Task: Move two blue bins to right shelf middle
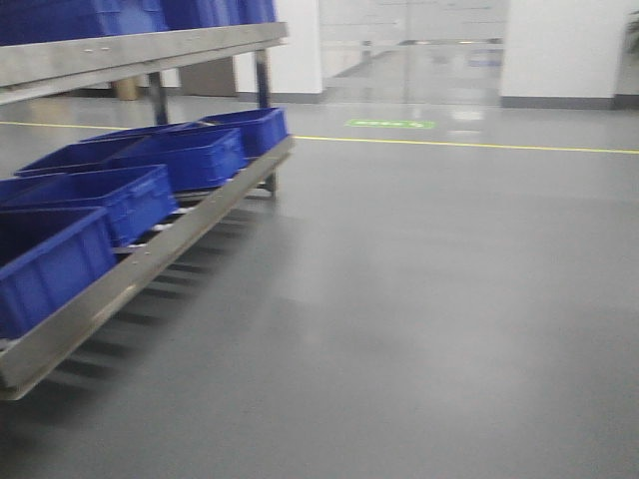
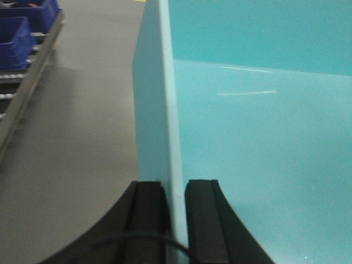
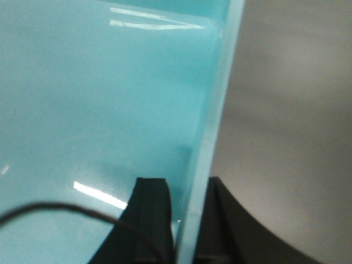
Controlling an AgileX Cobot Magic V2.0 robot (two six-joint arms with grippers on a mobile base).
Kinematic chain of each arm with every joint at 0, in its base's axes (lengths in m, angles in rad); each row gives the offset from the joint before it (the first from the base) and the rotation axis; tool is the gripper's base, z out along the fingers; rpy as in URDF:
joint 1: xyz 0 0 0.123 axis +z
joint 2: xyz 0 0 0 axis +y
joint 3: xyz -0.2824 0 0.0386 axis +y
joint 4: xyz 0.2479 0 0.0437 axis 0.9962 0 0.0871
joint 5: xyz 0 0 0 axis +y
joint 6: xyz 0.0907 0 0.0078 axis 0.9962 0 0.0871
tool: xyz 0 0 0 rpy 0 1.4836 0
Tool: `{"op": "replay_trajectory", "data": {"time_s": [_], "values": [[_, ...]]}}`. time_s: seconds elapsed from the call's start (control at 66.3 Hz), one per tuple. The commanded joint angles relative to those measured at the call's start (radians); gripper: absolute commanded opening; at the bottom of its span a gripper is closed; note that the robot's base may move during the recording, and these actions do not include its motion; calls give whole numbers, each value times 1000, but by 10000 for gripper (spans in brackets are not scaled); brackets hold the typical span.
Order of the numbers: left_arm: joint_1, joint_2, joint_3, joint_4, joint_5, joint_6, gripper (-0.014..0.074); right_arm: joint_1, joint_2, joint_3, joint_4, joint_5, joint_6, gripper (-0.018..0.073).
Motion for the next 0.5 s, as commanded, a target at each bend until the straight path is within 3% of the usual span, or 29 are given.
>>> {"op": "replay_trajectory", "data": {"time_s": [0.0,0.482], "values": [[5,-16,-13,-20,-69,-3,-111,-4,-7,-10,-6,-26,-28,-153],[5,-16,-13,-20,-69,-3,-111,-4,-7,-10,-6,-28,-28,-153]]}}
